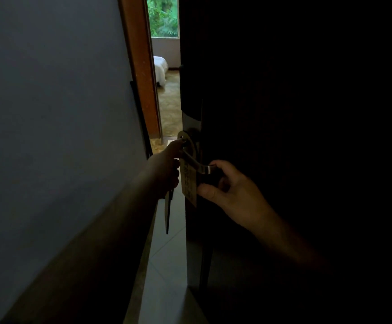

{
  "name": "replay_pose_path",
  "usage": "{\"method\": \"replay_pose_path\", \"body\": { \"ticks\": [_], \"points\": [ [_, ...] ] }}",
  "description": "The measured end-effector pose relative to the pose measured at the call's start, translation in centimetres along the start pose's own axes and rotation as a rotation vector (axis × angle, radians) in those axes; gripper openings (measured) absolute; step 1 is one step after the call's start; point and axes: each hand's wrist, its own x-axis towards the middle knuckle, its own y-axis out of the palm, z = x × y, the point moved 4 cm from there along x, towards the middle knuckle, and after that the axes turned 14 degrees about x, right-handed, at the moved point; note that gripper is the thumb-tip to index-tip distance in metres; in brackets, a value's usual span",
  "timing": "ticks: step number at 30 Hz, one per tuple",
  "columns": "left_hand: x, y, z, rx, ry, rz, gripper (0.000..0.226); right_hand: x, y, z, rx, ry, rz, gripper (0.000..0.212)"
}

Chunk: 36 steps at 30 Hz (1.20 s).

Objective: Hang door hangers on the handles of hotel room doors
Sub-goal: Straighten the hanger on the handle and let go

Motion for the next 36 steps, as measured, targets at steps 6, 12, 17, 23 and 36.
{"method": "replay_pose_path", "body": {
  "ticks": [6,12,17,23,36],
  "points": [
    [-3.0,-3.9,2.2,0.024,0.076,-0.006,0.029,-2.4,3.4,1.0,0.007,-0.014,0.028,0.042],
    [-8.2,-6.8,3.2,0.033,0.093,-0.097,0.014,-5.0,6.2,2.3,0.045,-0.042,0.096,0.025],
    [-13.1,-9.1,3.9,0.0,0.063,-0.181,0.02,-7.6,8.9,3.4,0.055,-0.028,0.161,0.04],
    [-19.1,-11.4,5.6,-0.058,-0.006,-0.314,0.022,-10.7,12.3,4.8,0.034,-0.028,0.344,0.049],
    [-31.1,-15.5,9.5,-0.14,-0.041,-0.461,0.038,-19.7,18.4,7.6,0.177,-0.148,0.493,0.033]
  ]
}}
